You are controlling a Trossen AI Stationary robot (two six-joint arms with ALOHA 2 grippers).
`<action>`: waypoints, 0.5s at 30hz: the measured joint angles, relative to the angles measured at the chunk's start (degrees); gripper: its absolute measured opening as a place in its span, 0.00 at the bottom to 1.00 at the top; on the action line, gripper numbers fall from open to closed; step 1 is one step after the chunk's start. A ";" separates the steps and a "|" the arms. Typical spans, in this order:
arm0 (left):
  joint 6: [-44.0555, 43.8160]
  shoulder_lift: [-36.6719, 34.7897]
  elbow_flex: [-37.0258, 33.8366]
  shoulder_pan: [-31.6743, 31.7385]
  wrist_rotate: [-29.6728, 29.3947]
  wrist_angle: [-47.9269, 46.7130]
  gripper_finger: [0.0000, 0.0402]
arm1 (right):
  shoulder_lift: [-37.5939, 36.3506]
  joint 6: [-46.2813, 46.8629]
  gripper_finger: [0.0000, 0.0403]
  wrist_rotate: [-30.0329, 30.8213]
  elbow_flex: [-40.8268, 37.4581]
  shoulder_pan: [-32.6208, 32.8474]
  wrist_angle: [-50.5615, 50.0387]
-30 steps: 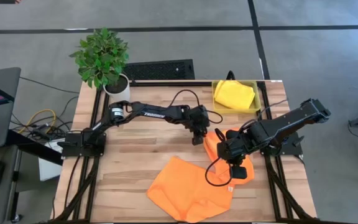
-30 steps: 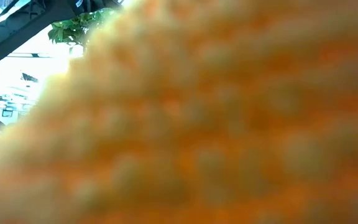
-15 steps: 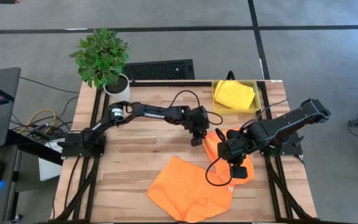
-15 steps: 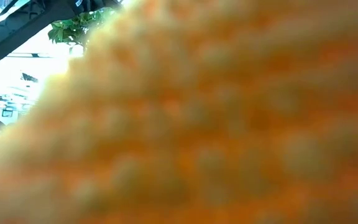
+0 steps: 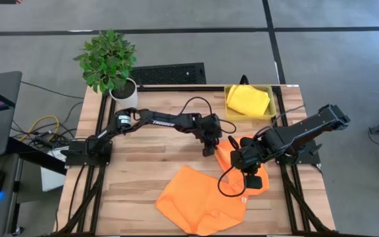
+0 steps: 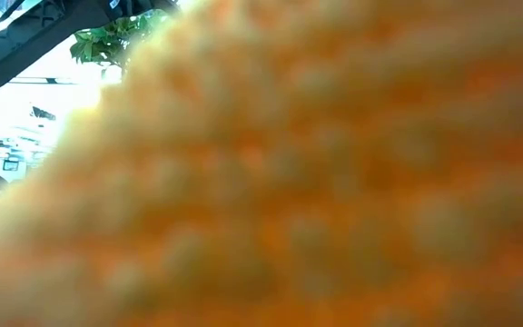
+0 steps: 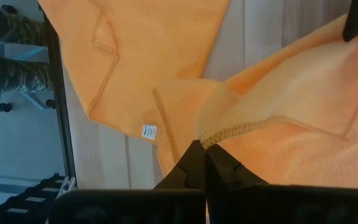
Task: Fold microfiber towels
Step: Fold the top orange microfiber towel
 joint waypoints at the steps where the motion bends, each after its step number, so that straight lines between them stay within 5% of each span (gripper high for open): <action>1: -0.08 0.00 0.00 -0.16 -1.02 -0.06 0.38 | 0.00 0.02 0.02 0.00 0.00 0.00 0.00; 6: -0.33 0.00 0.00 -0.39 -2.21 -0.38 0.30 | 0.00 0.01 0.02 0.00 0.00 0.00 -0.04; 12: -0.78 -0.04 0.00 -0.16 -1.95 -0.59 0.03 | 0.00 0.00 0.02 0.08 0.00 0.00 -0.69; 15: -1.67 -0.92 -0.02 0.40 -0.88 -2.91 0.02 | 0.00 0.04 0.02 0.94 0.00 -0.11 -2.08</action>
